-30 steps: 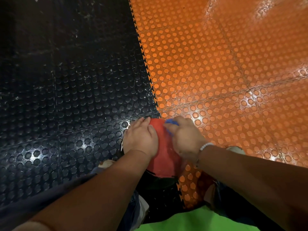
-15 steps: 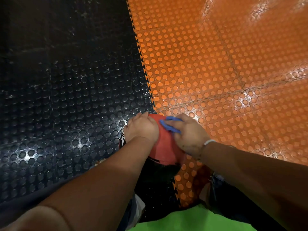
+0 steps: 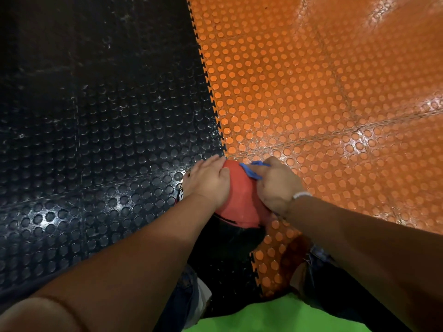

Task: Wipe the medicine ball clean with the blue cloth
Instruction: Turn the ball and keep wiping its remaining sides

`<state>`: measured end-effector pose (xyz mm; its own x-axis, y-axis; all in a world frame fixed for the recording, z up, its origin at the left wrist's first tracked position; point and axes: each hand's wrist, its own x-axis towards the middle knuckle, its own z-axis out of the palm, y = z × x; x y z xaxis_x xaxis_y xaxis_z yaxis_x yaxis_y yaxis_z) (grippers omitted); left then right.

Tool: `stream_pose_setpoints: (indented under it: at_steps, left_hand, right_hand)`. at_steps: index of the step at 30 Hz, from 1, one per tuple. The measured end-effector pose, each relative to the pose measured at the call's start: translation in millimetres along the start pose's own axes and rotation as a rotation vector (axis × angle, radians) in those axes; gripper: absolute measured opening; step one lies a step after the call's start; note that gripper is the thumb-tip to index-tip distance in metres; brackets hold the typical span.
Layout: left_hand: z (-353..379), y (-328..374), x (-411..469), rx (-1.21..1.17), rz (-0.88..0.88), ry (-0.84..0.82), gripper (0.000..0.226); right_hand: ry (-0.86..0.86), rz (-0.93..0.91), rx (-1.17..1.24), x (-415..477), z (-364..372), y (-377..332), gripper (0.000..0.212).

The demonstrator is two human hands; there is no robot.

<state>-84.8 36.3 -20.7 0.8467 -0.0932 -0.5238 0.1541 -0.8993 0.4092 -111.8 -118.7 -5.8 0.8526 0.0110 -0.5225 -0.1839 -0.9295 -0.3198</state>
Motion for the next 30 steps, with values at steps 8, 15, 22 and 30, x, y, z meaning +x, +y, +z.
stream_pose_setpoints:
  at_steps: [8, 15, 22, 30]
  left_hand:
    - [9, 5, -15, 0.073, 0.032, 0.069, 0.047]
    - [5, 6, -2, 0.076, -0.019, 0.063, 0.047]
    - [6, 9, -1, 0.083, -0.009, 0.057, 0.047]
    - [7, 10, -2, 0.071, -0.034, 0.069, 0.047]
  right_hand:
    - [0.033, -0.045, 0.001, -15, 4, -10, 0.049]
    - [-0.012, -0.049, 0.112, -13, 2, -17, 0.048]
    - [0.011, 0.055, 0.124, -9, 2, -9, 0.053]
    - [-0.144, 0.089, -0.154, -26, 3, 15, 0.056]
